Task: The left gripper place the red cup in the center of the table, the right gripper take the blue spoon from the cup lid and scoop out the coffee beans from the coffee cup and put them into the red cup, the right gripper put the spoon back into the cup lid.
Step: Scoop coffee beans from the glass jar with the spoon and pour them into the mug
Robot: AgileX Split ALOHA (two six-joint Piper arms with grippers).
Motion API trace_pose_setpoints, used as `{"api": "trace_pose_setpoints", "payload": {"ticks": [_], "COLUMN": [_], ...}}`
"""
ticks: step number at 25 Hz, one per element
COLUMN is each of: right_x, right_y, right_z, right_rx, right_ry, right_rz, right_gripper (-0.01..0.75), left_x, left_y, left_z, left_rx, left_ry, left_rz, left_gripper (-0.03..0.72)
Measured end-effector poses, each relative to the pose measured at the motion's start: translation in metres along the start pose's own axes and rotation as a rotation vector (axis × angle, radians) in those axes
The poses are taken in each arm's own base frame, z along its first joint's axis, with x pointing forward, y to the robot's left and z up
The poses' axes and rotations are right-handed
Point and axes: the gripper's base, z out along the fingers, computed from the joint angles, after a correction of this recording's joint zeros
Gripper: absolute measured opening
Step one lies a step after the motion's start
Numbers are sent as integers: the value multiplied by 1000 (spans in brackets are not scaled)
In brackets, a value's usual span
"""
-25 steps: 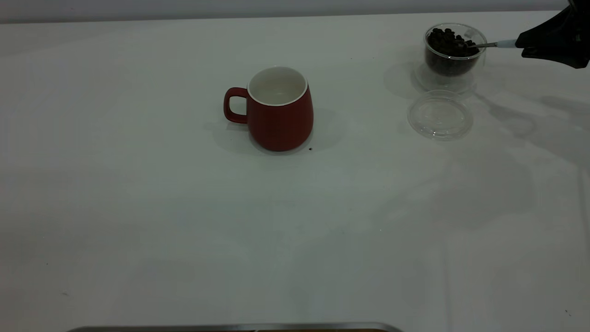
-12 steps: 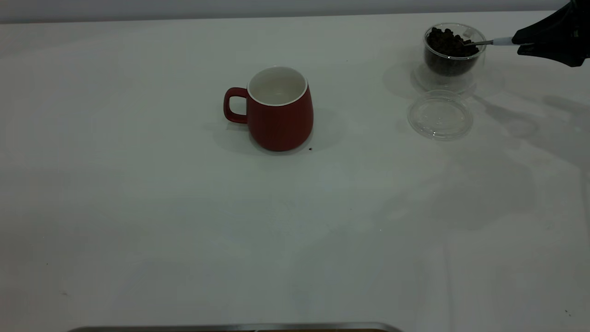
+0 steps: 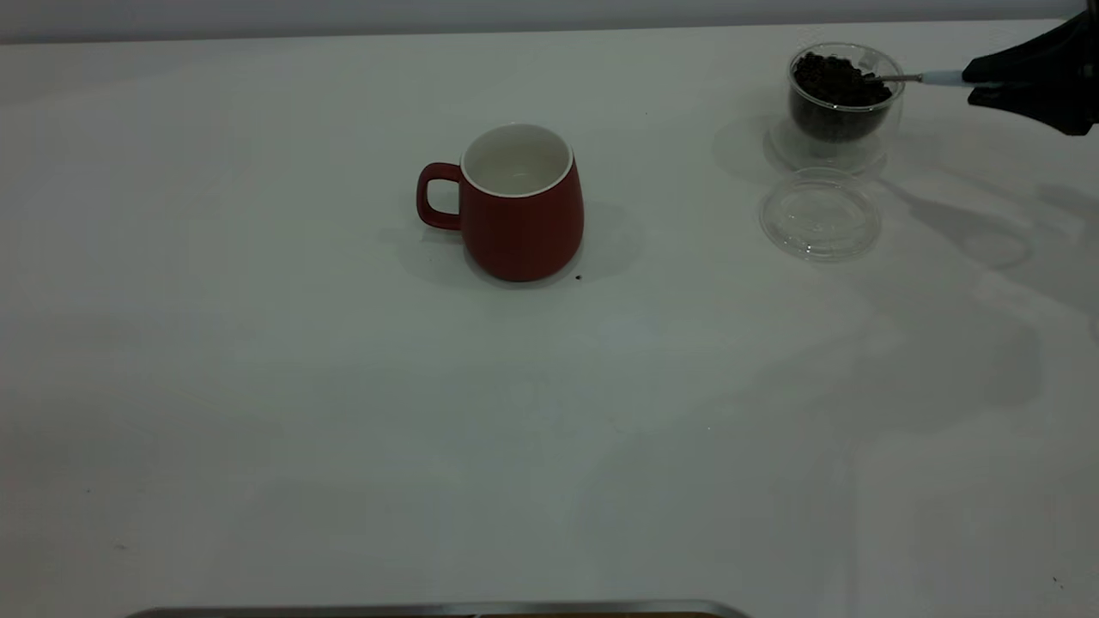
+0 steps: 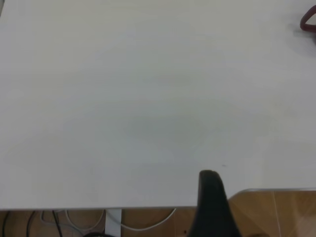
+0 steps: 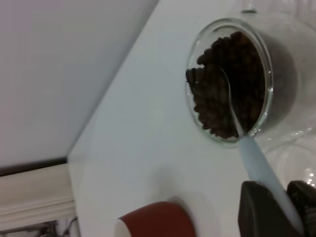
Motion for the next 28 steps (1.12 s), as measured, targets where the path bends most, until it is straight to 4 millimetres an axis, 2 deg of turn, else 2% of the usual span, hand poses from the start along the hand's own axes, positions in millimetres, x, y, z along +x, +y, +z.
{"api": "trace_pose_setpoints", "payload": {"ticks": [10, 28], "right_x": [-5, -5], "right_y": [0, 3], "right_z": [-10, -11], "right_rx": [-69, -112], "right_ry": [-5, 5], "right_rz": [39, 35], "right_gripper": [113, 113], "left_x": [0, 0], "left_y": [0, 0], "left_z": [0, 0], "left_rx": [0, 0], "left_ry": [0, 0], "left_rz": [0, 1], "left_gripper": [587, 587]}}
